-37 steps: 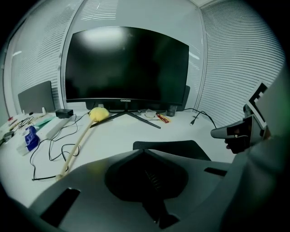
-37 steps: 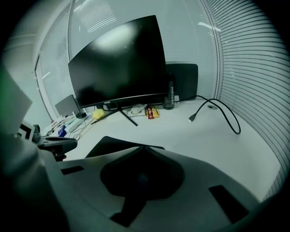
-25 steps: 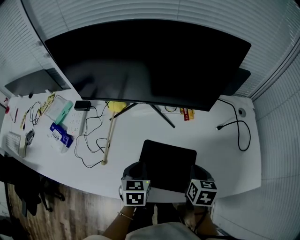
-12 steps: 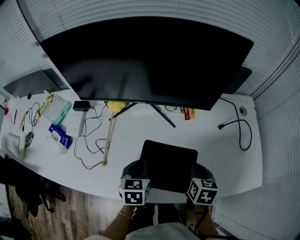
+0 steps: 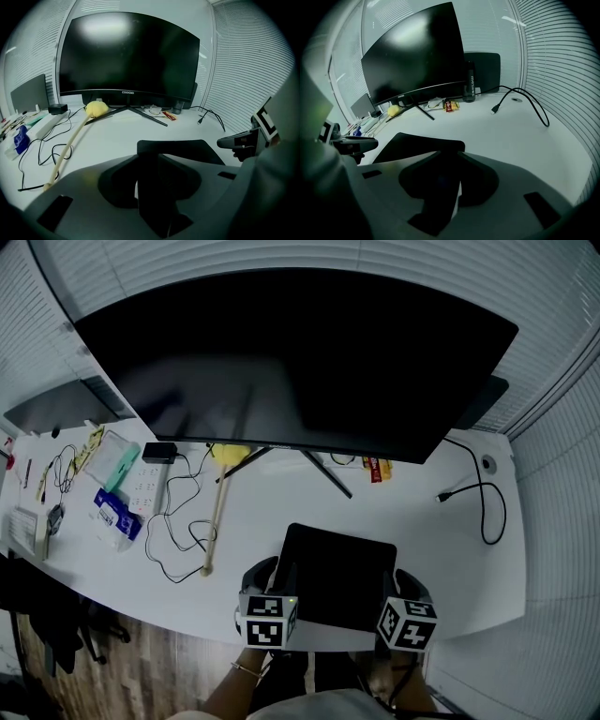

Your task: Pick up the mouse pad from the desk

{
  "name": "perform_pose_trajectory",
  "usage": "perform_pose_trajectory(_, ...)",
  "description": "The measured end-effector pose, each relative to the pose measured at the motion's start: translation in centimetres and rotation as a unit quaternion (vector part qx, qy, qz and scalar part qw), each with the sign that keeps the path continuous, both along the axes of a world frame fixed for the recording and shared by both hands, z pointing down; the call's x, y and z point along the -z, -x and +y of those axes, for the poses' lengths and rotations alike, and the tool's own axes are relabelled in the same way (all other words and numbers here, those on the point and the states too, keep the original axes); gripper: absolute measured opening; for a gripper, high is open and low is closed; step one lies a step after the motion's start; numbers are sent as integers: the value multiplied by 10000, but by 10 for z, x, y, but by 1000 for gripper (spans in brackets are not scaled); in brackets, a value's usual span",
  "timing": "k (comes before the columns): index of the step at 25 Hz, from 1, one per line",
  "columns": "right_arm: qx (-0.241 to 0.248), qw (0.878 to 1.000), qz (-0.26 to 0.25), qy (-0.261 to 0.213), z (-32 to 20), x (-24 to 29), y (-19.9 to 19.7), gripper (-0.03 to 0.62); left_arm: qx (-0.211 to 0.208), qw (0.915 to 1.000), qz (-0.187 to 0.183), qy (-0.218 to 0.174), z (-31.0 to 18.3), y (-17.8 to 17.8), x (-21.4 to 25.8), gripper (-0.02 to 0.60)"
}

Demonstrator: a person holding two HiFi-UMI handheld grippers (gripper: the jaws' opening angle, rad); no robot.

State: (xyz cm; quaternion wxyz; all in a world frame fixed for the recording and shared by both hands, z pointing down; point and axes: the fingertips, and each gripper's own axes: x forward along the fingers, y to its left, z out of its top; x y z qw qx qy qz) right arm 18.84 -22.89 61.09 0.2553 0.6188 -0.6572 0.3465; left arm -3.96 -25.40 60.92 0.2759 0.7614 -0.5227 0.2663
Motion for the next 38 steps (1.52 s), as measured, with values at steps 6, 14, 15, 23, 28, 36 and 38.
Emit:
perform_pose_trajectory(6,16,10000,39,77,-6,-8,-4,114,-49,10000,-28,47,-11,1,-6,141)
perform_pose_trajectory(14,48,9998,68,170,-18,-17,-8,114,-215,9995,1,251,-23,-5,-19,141)
perform_pose_trajectory(15,56,9998,70,182,-20,-19,-9,115,-221,9994,-6,261,-25,-5,-20,141)
perform_pose_trajectory(23,76,9996,68,273,-27,-29,-12,120,-265,9987,-79,436,-33,-7,-31,141)
perform_pose_trajectory(28,71,9995,57,313,-31,-33,-14,125,-256,9979,-145,570,-37,-6,-37,141)
perform_pose_trajectory(36,153,9990,93,408,-36,-36,-14,137,-294,9975,-89,636,-44,-8,-37,147)
perform_pose_trajectory(38,172,9989,102,428,-36,-37,-14,136,-297,9973,-79,666,-44,-8,-37,147)
